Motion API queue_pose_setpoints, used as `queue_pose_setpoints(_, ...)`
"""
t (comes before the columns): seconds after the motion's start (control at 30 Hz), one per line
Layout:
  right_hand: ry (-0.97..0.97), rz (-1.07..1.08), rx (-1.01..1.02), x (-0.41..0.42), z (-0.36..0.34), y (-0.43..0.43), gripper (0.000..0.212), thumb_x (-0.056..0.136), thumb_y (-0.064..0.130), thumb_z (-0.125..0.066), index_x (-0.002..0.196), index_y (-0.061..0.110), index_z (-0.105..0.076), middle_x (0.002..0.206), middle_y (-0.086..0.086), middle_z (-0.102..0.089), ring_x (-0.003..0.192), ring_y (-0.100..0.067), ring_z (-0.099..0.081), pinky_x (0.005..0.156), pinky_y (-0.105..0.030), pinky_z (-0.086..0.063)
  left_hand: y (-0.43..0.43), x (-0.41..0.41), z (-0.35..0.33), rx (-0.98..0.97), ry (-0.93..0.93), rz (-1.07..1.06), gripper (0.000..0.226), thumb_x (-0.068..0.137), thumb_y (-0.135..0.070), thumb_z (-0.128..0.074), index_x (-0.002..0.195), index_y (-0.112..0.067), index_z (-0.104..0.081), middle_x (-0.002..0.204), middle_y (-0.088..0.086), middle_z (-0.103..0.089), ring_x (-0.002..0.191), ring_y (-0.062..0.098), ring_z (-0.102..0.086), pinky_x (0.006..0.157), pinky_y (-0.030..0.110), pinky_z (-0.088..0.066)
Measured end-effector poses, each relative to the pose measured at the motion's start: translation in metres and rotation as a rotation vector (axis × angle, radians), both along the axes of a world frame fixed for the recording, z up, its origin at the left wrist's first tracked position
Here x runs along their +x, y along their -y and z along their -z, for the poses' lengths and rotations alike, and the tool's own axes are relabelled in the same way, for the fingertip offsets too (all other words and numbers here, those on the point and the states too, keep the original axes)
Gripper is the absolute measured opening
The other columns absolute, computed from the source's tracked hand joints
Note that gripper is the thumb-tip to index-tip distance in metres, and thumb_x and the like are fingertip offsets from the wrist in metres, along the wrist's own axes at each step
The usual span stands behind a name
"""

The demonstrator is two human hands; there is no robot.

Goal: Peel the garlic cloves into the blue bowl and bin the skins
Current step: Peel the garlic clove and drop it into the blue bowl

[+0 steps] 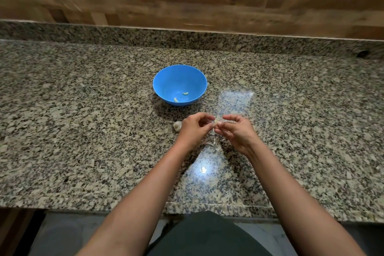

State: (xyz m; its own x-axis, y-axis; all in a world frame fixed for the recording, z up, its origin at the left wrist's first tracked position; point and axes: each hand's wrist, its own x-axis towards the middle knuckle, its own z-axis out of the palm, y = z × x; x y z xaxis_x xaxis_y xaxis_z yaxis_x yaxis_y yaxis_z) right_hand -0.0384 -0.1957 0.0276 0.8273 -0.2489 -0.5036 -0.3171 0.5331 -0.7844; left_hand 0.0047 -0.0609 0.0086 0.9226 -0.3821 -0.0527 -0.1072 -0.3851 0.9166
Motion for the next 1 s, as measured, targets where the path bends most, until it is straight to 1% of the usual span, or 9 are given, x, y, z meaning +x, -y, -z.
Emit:
queue_pose_setpoints(0.1,-0.015,-0.001,-0.014,0.001,-0.002,0.0,0.026,0.083,-0.015,-0.055,0.1,0.002,-0.048,0.083,-0.02,-0.061,0.065,-0.024,-0.064,0.058,-0.027,-0.058,0.002,0.0,0.0,-0.013,0.02,0.004,0.016,0.081,-0.02,-0.072,0.096,-0.014,-0.067,0.075,-0.008,-0.062,0.07,0.002,-0.058,0.061,0.008,-0.047)
queue_pose_setpoints(0.23,-0.025,0.038,0.017,0.0,-0.002,-0.001,0.025,0.083,-0.016,-0.055,0.098,0.003,-0.047,0.084,-0.019,-0.06,0.066,-0.023,-0.064,0.057,-0.027,-0.058,0.003,0.001,0.001,-0.038,0.038,-0.005,0.013,0.08,-0.019,-0.073,0.091,-0.013,-0.067,0.076,-0.003,-0.065,0.07,0.006,-0.06,0.064,0.014,-0.051)
queue_pose_setpoints(0.5,-0.032,0.037,0.011,0.005,0.001,0.0,0.025,0.082,-0.015,-0.056,0.097,0.003,-0.048,0.084,-0.018,-0.06,0.069,-0.023,-0.063,0.063,-0.029,-0.058,0.003,0.004,0.003,-0.026,0.025,0.073,0.005,0.086,-0.014,-0.066,0.086,-0.012,-0.061,0.076,-0.005,-0.061,0.07,0.007,-0.056,0.062,0.01,-0.046)
queue_pose_setpoints(0.6,-0.059,-0.001,-0.258,0.016,0.007,0.002,0.022,0.083,-0.01,-0.06,0.094,0.005,-0.048,0.087,-0.018,-0.063,0.067,-0.022,-0.064,0.071,-0.032,-0.054,0.002,0.004,0.006,0.048,0.045,0.044,0.006,0.088,-0.015,-0.063,0.086,-0.013,-0.057,0.079,-0.004,-0.059,0.073,0.009,-0.054,0.063,0.01,-0.044)
queue_pose_setpoints(0.67,-0.11,-0.021,-0.544,0.024,0.012,0.003,0.021,0.084,-0.003,-0.062,0.094,0.009,-0.049,0.094,-0.017,-0.064,0.067,-0.021,-0.063,0.062,-0.03,-0.054,0.0,0.004,0.009,0.147,0.072,0.02,0.007,0.088,-0.014,-0.062,0.094,-0.011,-0.059,0.093,0.001,-0.061,0.083,0.012,-0.057,0.074,0.015,-0.047)
queue_pose_setpoints(0.77,-0.134,-0.007,-0.769,0.035,0.017,0.004,0.015,0.088,0.003,-0.06,0.098,0.01,-0.052,0.097,-0.012,-0.063,0.071,-0.017,-0.064,0.055,-0.024,-0.053,-0.004,-0.002,0.014,0.286,0.105,0.08,0.033,0.088,-0.024,-0.063,0.117,-0.013,-0.056,0.121,0.003,-0.054,0.111,0.013,-0.05,0.1,0.028,-0.043)
queue_pose_setpoints(0.87,-0.09,-0.049,-0.938,0.033,0.021,0.006,0.014,0.091,0.008,-0.057,0.105,0.006,-0.057,0.102,-0.009,-0.063,0.072,-0.008,-0.059,0.05,-0.013,-0.046,-0.009,-0.006,0.017,0.43,0.129,0.171,0.063,0.083,-0.045,-0.062,0.137,-0.019,-0.041,0.139,0.0,-0.041,0.132,0.015,-0.033,0.113,0.033,-0.028)
queue_pose_setpoints(0.93,-0.049,-0.12,-1.024,0.021,0.021,0.004,0.022,0.092,0.01,-0.056,0.113,0.004,-0.058,0.108,-0.008,-0.062,0.075,-0.008,-0.058,0.056,-0.01,-0.049,-0.012,-0.009,0.02,0.52,0.155,0.23,0.077,0.082,-0.052,-0.058,0.145,-0.021,-0.028,0.15,-0.001,-0.029,0.14,0.016,-0.022,0.117,0.036,-0.019)
queue_pose_setpoints(1.0,-0.016,-0.24,-1.101,0.007,0.022,0.001,0.03,0.092,0.014,-0.055,0.121,0.006,-0.056,0.119,-0.009,-0.059,0.093,-0.015,-0.061,0.079,-0.02,-0.053,-0.015,-0.012,0.022,0.542,0.148,0.281,0.082,0.084,-0.052,-0.056,0.149,-0.023,-0.016,0.156,-0.003,-0.015,0.144,0.016,-0.012,0.118,0.038,-0.012)
